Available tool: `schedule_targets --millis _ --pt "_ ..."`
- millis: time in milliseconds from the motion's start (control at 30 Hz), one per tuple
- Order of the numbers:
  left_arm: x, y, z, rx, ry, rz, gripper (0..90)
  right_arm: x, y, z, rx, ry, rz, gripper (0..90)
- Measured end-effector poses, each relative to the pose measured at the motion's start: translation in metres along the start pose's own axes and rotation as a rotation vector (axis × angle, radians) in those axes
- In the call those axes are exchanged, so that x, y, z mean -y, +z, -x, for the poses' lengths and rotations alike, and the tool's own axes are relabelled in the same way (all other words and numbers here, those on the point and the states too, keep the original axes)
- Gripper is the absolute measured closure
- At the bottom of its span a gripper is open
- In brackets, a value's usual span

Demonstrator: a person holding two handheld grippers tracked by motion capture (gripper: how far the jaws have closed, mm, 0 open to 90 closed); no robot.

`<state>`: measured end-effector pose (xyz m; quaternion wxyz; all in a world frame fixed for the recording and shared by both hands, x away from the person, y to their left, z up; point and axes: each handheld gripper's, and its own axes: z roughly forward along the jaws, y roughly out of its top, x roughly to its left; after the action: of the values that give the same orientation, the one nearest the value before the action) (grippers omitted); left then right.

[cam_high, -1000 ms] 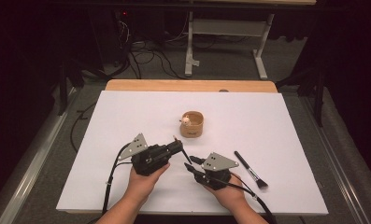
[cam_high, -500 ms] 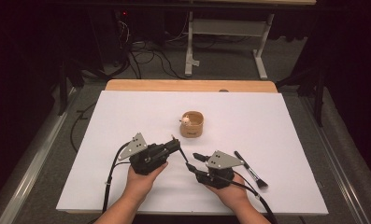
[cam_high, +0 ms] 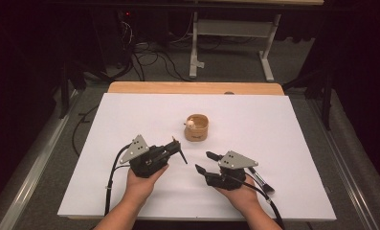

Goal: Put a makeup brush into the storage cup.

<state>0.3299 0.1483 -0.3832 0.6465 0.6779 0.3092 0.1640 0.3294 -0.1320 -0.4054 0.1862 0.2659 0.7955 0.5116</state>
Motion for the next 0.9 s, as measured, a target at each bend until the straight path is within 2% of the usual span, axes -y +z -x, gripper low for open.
schedule_targets --millis 367,633,900 --pt "-0.003 -0.004 -0.003 -0.038 0.043 -0.018 83.0 -0.001 -0.009 0.013 0.039 0.035 0.024 28.8" --pt "-0.004 -0.006 -0.008 -0.063 0.053 -0.026 83.0 0.000 -0.019 0.025 0.079 0.070 0.049 19.8" --pt "-0.005 -0.010 -0.013 -0.078 0.053 -0.013 83.0 0.000 -0.030 0.037 0.125 0.093 0.057 15.9"
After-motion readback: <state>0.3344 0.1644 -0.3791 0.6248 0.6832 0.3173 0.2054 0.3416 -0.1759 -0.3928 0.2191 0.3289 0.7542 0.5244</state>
